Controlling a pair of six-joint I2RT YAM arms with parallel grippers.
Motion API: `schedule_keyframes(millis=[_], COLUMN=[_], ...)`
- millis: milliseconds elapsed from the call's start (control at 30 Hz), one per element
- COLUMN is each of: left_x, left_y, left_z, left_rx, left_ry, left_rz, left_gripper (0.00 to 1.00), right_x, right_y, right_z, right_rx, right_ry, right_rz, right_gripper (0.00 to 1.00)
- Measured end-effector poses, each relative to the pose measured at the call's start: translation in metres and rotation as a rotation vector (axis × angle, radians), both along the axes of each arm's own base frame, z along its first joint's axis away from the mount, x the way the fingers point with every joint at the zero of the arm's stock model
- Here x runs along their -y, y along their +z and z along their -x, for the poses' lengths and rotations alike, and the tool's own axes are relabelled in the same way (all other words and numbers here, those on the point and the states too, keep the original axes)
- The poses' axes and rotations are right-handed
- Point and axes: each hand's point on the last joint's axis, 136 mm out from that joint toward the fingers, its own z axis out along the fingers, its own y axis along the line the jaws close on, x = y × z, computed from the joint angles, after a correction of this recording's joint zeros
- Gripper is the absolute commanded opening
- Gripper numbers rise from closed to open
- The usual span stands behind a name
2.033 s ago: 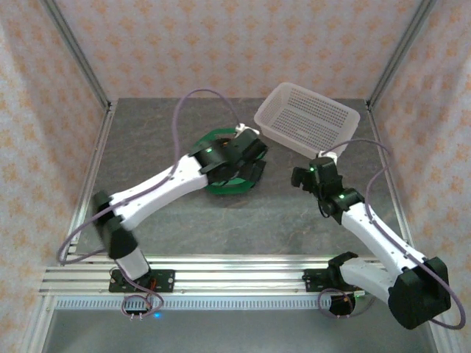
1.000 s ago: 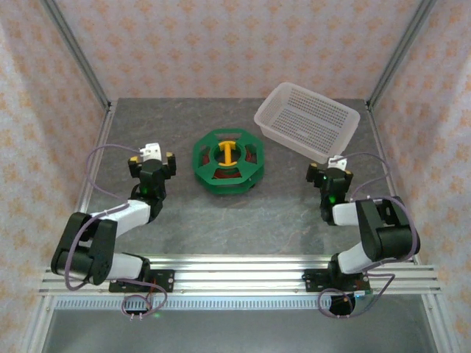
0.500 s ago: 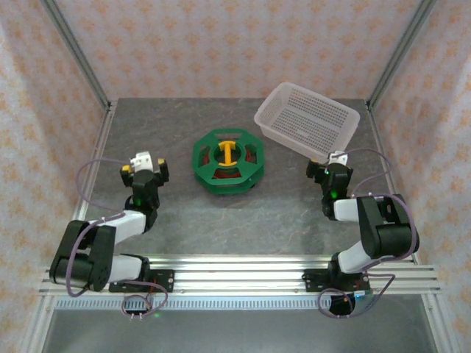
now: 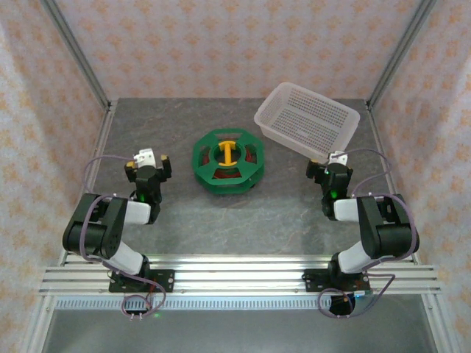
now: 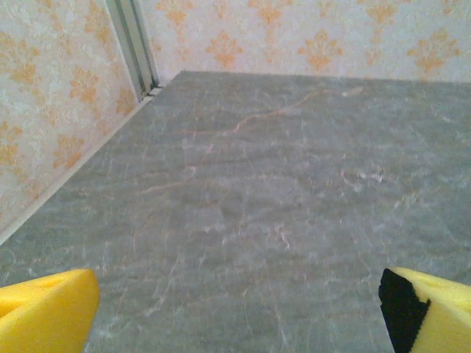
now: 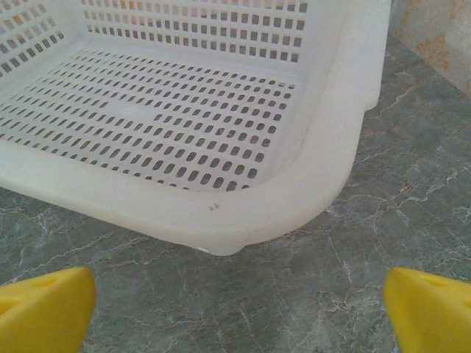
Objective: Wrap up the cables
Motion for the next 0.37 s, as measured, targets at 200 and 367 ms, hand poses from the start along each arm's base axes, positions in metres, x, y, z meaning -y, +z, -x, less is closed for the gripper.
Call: schedule_keyframes(millis=[200, 367], left_x=[-0.0007, -0.0008], left_y=[-0.0066, -0.0075], left_z=[0.0018, 0.0022], left_rx=[-0.029, -0.033], left_ry=[0.002, 0.003], left_rz=[0.001, 0.001], left_gripper=[1.00, 1.00], right_x=[-0.0001, -0.0001], right_y=[0.0004, 0.0000], right_z=[-0.0003, -0.0006], right_rx=[0.001, -0.003], right_ry=[0.000, 0.000], right_rz=[0.000, 0.000], right_gripper=[1.00, 1.00])
